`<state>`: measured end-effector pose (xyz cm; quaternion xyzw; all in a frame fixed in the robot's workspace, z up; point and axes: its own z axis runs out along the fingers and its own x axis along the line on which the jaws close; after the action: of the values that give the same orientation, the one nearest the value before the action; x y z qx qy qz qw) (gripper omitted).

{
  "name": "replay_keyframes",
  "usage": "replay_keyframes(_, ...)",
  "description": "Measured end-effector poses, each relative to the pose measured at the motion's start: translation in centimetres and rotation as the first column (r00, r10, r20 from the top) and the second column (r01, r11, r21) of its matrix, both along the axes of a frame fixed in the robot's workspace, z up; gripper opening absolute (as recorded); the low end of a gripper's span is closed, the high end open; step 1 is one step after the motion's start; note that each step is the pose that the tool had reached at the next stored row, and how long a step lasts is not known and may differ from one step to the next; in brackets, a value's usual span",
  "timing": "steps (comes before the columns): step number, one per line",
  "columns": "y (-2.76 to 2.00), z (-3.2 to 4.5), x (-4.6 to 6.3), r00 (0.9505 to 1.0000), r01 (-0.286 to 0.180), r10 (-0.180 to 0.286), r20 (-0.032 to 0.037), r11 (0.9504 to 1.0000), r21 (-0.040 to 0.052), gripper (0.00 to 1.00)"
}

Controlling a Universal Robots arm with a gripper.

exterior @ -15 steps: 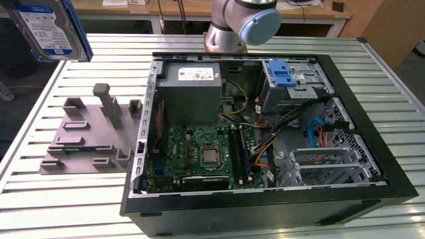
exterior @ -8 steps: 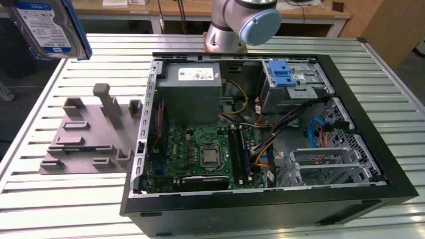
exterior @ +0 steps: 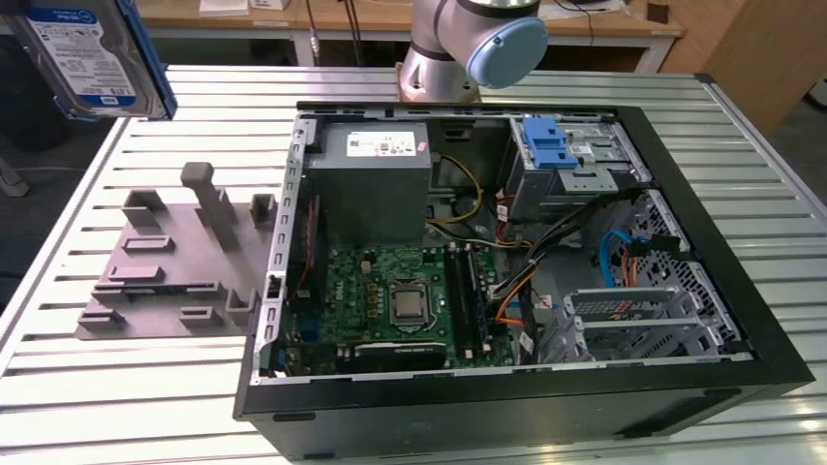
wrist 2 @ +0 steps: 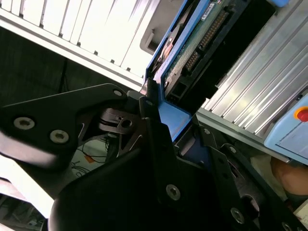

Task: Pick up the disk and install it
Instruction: 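Pick up the disk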

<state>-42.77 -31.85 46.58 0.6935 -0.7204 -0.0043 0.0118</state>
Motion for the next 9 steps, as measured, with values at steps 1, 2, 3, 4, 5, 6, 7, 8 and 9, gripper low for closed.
replay_keyframes(1, 0.0, 0.14, 0.0, 1.0, 0.0, 0.0, 0.0, 1.0, 0.0, 0.36)
replay_keyframes(2, 0.0, 0.33, 0.0, 1.0, 0.0, 0.0, 0.0001, 1.0, 0.0, 0.36)
replay_keyframes(3, -0.01, 0.53, 0.0, 1.0, 0.0, 0.0, 0.0, 1.0, 0.0, 0.36)
replay_keyframes(4, -0.01, 0.74, 0.0, 1.0, 0.0, 0.0, 0.0001, 1.0, 0.0, 0.36)
replay_keyframes(5, -0.01, 0.96, 0.0, 1.0, 0.0, 0.0, 0.0, 1.0, 0.0, 0.36)
replay_keyframes(6, -0.01, 1.14, 0.0, 1.0, 0.0, 0.0, 0.0, 1.0, 0.0, 0.36)
replay_keyframes(7, -0.01, 1.26, 0.0, 1.0, 0.0, 0.0, 0.0001, 1.0, 0.0, 0.36)
replay_keyframes(8, -0.04, 1.34, 0.0, 1.0, 0.0, 0.0, 0.0, 1.0, 0.0, 0.36)
replay_keyframes(9, -0.1, 1.4, 0.0, 1.0, 0.0, 0.0, 0.0001, 1.0, 0.0, 0.36)
